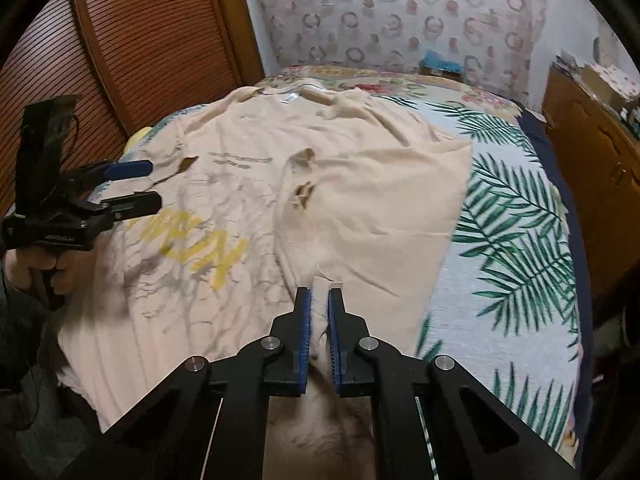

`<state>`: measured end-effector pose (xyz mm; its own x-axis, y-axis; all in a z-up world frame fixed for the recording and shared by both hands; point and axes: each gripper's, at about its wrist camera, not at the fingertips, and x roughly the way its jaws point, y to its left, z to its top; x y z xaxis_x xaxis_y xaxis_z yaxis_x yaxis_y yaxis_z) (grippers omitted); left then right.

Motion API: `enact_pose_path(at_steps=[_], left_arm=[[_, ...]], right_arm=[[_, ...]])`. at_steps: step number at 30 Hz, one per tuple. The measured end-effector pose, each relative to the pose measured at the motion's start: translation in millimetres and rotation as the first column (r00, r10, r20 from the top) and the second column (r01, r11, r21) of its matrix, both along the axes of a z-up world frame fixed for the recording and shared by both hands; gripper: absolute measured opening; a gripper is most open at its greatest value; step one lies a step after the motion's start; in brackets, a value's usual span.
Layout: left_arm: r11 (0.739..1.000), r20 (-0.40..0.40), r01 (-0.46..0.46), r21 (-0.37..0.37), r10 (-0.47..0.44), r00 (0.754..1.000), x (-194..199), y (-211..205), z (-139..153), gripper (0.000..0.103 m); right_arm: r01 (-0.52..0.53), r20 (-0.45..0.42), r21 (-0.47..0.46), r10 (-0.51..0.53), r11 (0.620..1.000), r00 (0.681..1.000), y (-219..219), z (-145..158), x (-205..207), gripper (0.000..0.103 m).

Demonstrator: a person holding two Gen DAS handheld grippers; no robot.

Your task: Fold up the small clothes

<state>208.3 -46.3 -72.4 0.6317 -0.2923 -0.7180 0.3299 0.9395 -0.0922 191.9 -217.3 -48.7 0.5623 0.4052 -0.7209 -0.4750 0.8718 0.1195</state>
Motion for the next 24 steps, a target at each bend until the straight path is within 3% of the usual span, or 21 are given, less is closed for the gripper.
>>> enact_pose_path(at_steps=[7,12,17,24], left_arm=[[1.0,0.01,-0.019,-0.011,0.019,1.0,-0.5,6.9,2.3,0.094],[1.0,0.012,-0.02,-0.01,0.02,1.0,-1.1,7.1,2.3,0.094],[1.0,0.008,-0.026,-0.011,0.026,1.0,-1.8,10.3,0.9,0.094],[0.998,0.018,-0.059,-0.019,0.059,0.998,-4.4,21.6,3.2,0.094]], right_arm=[[-0.068,0.005,0.026,0.068,0.997,0.998,13.2,7.7,-14.5,0.008],[-0.099,-0.037,0.017,0.099,0.995,0.994,16.5,2.2,-17.7,0.008],[-0.1,-0.021,0.008,0.1,0.995,0.995,18.7,6.5,-9.0,0.027],[-0.095,0.032,0.004,0.094,0.996,0.995,31.8,17.0,36.1,0.028]])
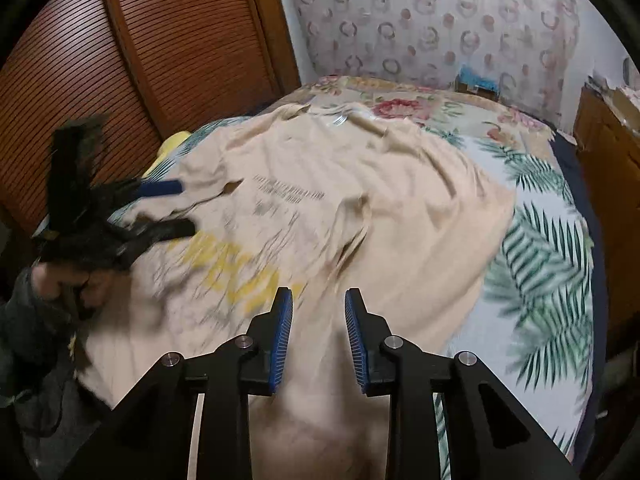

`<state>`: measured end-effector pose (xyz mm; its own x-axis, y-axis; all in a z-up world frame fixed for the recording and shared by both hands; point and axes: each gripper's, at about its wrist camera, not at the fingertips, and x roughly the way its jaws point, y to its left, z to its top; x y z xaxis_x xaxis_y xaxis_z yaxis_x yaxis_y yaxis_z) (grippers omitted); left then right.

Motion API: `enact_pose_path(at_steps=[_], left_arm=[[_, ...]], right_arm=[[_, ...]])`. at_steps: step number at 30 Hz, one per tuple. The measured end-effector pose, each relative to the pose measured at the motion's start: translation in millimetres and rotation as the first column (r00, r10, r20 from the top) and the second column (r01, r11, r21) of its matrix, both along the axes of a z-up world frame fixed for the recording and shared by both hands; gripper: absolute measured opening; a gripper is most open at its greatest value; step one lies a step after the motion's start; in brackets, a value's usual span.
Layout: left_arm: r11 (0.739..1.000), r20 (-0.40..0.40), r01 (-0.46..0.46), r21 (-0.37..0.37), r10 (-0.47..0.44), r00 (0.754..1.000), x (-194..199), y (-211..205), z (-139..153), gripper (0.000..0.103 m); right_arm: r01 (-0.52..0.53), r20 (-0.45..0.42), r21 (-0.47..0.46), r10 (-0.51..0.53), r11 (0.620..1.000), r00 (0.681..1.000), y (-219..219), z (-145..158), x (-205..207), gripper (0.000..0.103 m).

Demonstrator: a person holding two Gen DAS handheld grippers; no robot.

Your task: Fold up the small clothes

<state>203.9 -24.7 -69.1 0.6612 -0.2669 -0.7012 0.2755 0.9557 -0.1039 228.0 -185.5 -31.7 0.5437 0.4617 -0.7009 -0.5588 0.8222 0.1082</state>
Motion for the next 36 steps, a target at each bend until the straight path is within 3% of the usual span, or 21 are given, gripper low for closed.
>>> enact_pose_path(at_steps=[10,17,20,27,30,32,34,36], left_arm=[[0.997,0.026,-0.069,0.017,0.069,0.997,-3.5,26.1,0.7,0.094],[0.989,0.094,-0.149,0.005,0.148,0.985,-0.6,48.3,1.7,0.094],[0.986,0.112,-0.164,-0.005,0.163,0.98,2.5,54.6,2.8,0.094],[0.99,0.102,-0.14,0.019,0.138,0.985,16.0,71.0,4.7,0.094],[0.99,0.069,-0.135,0.04,0.132,0.989,27.6,84.2,4.9,0.094],[0.992,0.048,-0.123,0.026,0.122,0.991,36.8,97.0,4.0,0.094],[0.989,0.034,-0.145,0.036,0.144,0.989,43.8,108.0,2.9,0.094],[0.981,0.03,-0.185,0.052,0.183,0.983,51.0,123.5,0.9,0.091]], right_arm=[[0.031,-0.064,-0.047,-0.034,0.998,0.997,46.3,-28.8,73.4,0.028],[-0.127,-0.069,0.05,0.131,0.991,0.989,84.1,-19.2,67.4,0.028],[-0.148,-0.051,0.064,0.151,0.987,0.987,89.9,-15.0,63.4,0.028],[-0.039,0.015,0.004,0.039,0.999,0.999,65.4,-11.0,62.0,0.028],[0.078,0.069,-0.058,-0.074,0.995,0.995,37.7,-12.5,63.6,0.029],[0.142,0.084,-0.098,-0.133,0.985,0.987,28.1,-17.9,70.1,0.052],[0.184,0.082,-0.117,-0.175,0.976,0.981,19.2,-23.5,75.7,0.059],[0.209,0.073,-0.113,-0.202,0.971,0.977,14.5,-28.2,82.3,0.059]])
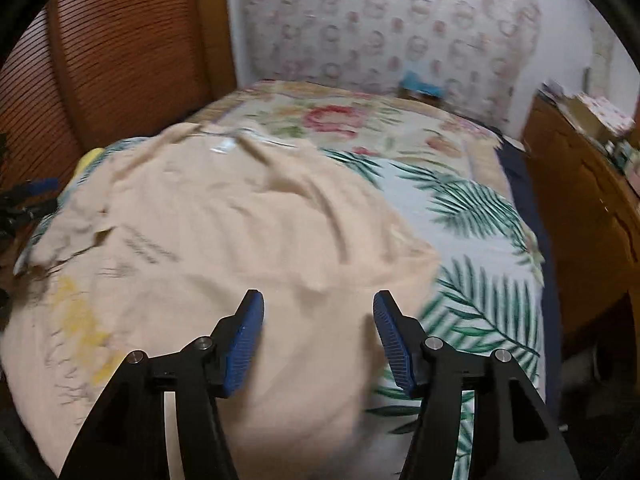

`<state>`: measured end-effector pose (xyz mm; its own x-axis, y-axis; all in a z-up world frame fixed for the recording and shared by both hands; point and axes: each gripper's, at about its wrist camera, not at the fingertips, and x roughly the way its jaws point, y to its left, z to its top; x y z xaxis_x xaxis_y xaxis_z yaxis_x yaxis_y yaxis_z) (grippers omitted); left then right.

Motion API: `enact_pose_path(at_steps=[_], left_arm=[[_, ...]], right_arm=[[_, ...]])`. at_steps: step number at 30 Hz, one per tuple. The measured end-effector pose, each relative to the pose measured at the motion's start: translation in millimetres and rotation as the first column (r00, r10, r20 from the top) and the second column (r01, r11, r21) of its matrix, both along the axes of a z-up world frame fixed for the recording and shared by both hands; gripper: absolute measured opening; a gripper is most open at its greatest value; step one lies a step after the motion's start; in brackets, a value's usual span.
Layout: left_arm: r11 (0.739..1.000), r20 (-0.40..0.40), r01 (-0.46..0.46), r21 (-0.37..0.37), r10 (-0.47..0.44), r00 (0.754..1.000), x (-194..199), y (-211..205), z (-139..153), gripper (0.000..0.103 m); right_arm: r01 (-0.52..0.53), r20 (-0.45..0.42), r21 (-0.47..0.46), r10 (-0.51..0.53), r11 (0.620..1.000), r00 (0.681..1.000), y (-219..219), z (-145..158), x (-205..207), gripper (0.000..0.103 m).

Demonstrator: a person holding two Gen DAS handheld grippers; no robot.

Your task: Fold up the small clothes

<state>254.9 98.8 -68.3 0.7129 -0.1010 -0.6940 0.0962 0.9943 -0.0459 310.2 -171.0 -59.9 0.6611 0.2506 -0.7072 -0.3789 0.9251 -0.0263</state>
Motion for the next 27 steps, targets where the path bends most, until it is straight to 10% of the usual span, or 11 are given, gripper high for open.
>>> enact_pose_path(at_steps=[13,23,27], left_arm=[[0.995,-0.154,-0.049,-0.084,0.036,0.987,62.6,46.5,-30.0,0.059],[0.996,-0.189,-0.022,-0.083,0.006,0.982,87.6,40.2,-31.0,0.057],[0.996,-0.184,0.004,-0.086,-0.02,0.983,91.3,33.1,-30.2,0.021]], right_arm=[[0.068,-0.02,0.006,-0.068,0.998,0.997,-8.9,-0.6,34.7,0.059],[0.053,0.014,-0.011,-0.052,0.999,0.999,-4.8,-3.7,23.5,0.066],[0.056,0.01,-0.008,-0.055,0.998,0.998,-8.0,-4.1,24.2,0.069]])
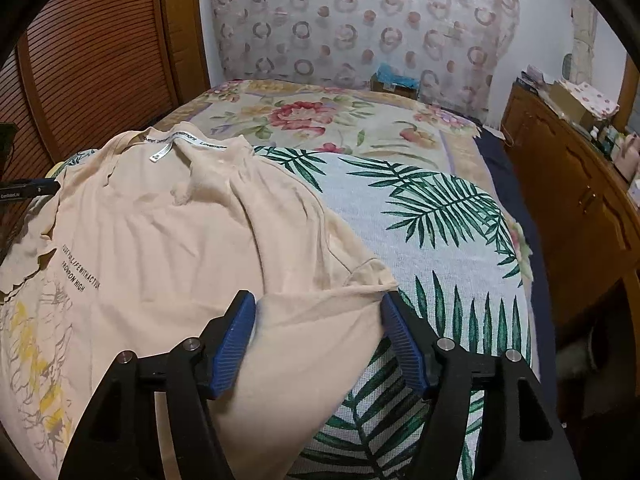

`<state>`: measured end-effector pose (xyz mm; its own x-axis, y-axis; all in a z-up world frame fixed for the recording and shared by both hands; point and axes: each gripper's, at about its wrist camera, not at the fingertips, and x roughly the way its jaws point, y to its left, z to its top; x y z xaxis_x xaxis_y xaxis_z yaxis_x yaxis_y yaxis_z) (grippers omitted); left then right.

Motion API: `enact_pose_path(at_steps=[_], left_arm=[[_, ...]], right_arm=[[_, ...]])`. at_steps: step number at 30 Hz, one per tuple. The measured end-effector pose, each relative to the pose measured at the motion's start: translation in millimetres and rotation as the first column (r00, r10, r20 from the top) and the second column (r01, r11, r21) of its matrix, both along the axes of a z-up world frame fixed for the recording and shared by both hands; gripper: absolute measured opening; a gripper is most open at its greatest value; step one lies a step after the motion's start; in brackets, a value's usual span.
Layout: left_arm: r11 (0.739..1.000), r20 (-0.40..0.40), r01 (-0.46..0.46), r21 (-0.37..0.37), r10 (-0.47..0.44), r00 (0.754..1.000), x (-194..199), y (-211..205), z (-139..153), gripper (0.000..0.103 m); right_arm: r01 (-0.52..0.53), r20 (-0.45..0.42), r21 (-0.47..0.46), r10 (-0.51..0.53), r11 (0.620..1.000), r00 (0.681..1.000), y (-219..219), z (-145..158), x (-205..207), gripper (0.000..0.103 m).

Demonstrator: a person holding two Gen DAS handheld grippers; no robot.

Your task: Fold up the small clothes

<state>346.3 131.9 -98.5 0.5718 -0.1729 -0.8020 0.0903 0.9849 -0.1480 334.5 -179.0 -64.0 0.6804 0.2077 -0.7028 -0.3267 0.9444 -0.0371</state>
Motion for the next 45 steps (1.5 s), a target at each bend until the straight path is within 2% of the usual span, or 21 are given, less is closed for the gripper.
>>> enact_pose_path(at_steps=[1,3,9,10,11,12,14,17,24,28,30,31,32,35,38,43,44,45], left_arm=[[1.0,0.0,0.004,-0.008,-0.004,1.0,0.5,-1.5,0.7,0.01],[1.0,0.012,0.009,0.002,-0.009,1.0,0.1,-5.2,4.9,0.008],[1.0,0.13,0.025,0.008,-0.026,0.991,-15.6,-14.8,45.5,0.007],[1.0,0.142,0.028,0.009,-0.029,0.989,-17.5,-15.9,50.2,0.006],[0.999,0.153,0.033,0.013,-0.034,0.988,-19.4,-17.6,55.0,0.006],[0.999,0.16,0.037,0.017,-0.04,0.986,-20.1,-18.8,58.6,0.006],[0.999,0.183,0.043,0.016,-0.045,0.982,-24.7,-21.4,68.1,0.006],[0.999,0.214,0.051,0.006,-0.052,0.975,-34.7,-23.7,80.1,0.006],[0.997,0.272,0.074,0.012,-0.075,0.959,-75.6,-34.8,101.7,0.006],[0.995,0.259,0.077,0.055,-0.089,0.962,-78.6,-43.3,92.6,0.006],[0.996,0.236,0.074,0.055,-0.085,0.968,-74.9,-45.3,82.6,0.006],[0.996,0.229,0.074,0.057,-0.085,0.97,-74.0,-45.9,78.9,0.006],[0.996,0.225,0.074,0.058,-0.086,0.971,-75.8,-48.0,77.0,0.006],[0.994,0.221,0.085,0.063,-0.097,0.97,-80.6,-52.8,73.0,0.006],[0.994,0.22,0.087,0.069,-0.1,0.97,-83.7,-56.0,70.9,0.006],[0.995,0.218,0.075,0.061,-0.087,0.972,-87.1,-54.4,68.7,0.006],[0.996,0.215,0.071,0.06,-0.083,0.973,-88.7,-54.2,68.7,0.006],[0.996,0.214,0.069,0.058,-0.079,0.974,-90.6,-53.9,69.2,0.006]], right_arm=[[0.0,0.0,0.0,0.0,1.0,1.0,-0.3,0.1,0.0,0.069],[-0.001,0.0,0.0,0.001,1.0,1.0,-1.1,0.9,0.4,0.069],[-0.006,0.0,-0.002,0.006,1.0,1.0,-1.2,1.3,0.7,0.067],[-0.034,0.009,-0.011,0.034,0.999,0.999,-0.2,3.1,0.5,0.059],[-0.052,0.013,-0.012,0.052,0.999,0.999,1.1,4.2,0.8,0.04],[-0.057,0.014,-0.027,0.057,0.998,0.998,3.5,5.3,1.3,0.032],[-0.098,-0.003,-0.026,0.098,0.995,0.995,6.9,7.6,2.6,0.006],[-0.111,0.003,0.0,0.111,0.994,0.994,7.3,14.9,-0.3,0.005],[-0.103,0.086,0.049,0.099,0.993,0.991,-2.5,40.3,-25.2,0.005],[-0.063,0.047,0.039,0.061,0.997,0.997,-10.4,25.6,-12.3,0.005],[-0.024,0.024,0.035,0.023,0.999,0.999,-17.0,15.7,-3.3,0.021],[-0.003,0.015,0.034,0.002,0.999,1.0,-21.8,11.5,-0.3,0.034],[0.011,0.008,0.05,-0.012,0.999,1.0,-27.6,8.2,1.3,0.041],[0.041,-0.017,0.104,-0.039,0.994,0.999,-44.1,0.4,6.1,0.056],[0.041,-0.019,0.106,-0.039,0.994,0.999,-49.3,-5.2,9.0,0.058],[0.013,-0.003,0.076,-0.013,0.997,1.0,-28.3,-6.5,10.9,0.056],[0.006,0.004,0.046,-0.006,0.999,1.0,-22.6,-6.7,10.9,0.042],[-0.009,0.004,0.027,0.009,1.0,1.0,-18.4,-6.3,11.1,0.031]])
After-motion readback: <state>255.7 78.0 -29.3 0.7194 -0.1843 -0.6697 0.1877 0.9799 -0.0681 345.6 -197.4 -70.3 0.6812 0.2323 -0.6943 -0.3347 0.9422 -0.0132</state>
